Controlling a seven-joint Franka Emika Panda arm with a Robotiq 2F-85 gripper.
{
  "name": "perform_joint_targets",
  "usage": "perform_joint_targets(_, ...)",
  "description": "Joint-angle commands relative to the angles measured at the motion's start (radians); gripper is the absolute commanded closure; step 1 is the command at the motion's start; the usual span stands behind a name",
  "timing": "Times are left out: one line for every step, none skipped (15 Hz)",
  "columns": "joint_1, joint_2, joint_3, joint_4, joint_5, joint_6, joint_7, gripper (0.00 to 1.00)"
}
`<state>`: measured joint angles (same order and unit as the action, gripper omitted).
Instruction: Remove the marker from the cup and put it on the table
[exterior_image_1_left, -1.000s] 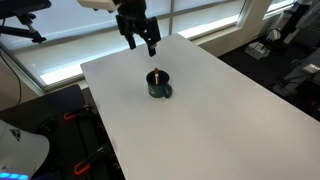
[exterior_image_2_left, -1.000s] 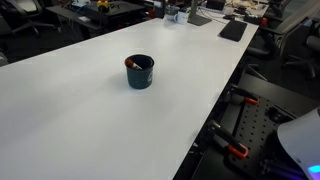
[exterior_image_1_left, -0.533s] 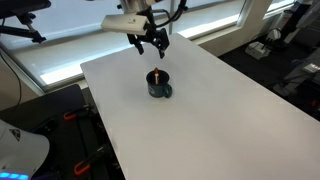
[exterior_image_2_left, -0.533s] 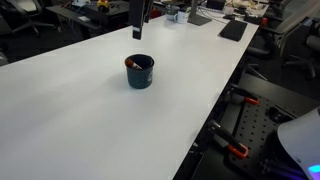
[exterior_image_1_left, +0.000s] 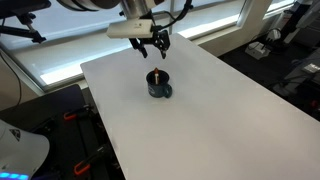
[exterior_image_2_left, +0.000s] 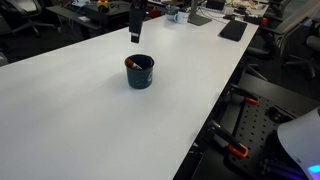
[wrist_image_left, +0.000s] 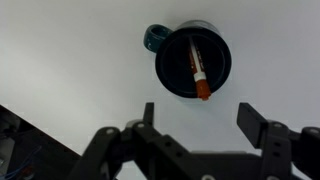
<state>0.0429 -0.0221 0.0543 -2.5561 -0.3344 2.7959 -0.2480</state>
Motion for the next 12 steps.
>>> perform_joint_targets(-0.011, 0.057, -0.014, -0.012, -0.079, 0.100, -0.018, 0.09)
perform_joint_targets(-0.016, 0.074, -0.015, -0.011, -0.097, 0.115, -0.014, 0.11)
perform_joint_targets(-0.018, 0.091, -0.017, -0.007, -0.099, 0.121, -0.016, 0.13)
perform_joint_targets(-0.021, 0.107, -0.020, -0.004, -0.098, 0.126, -0.019, 0.15)
perform_joint_targets(-0.024, 0.124, -0.020, -0.001, -0.083, 0.127, -0.031, 0.16)
perform_joint_targets(-0.022, 0.143, -0.023, 0.004, -0.059, 0.124, -0.048, 0.25)
perform_joint_targets(-0.025, 0.158, -0.023, 0.008, -0.049, 0.121, -0.054, 0.25)
perform_joint_targets(-0.031, 0.175, -0.019, 0.013, -0.028, 0.117, -0.073, 0.27)
perform_joint_targets(-0.037, 0.189, -0.015, 0.017, -0.009, 0.112, -0.091, 0.33)
perform_joint_targets(-0.043, 0.202, -0.010, 0.020, 0.010, 0.113, -0.111, 0.35)
perform_joint_targets(-0.052, 0.217, -0.001, 0.021, 0.037, 0.119, -0.140, 0.41)
perform_joint_targets(-0.066, 0.233, 0.011, 0.019, 0.067, 0.136, -0.179, 0.43)
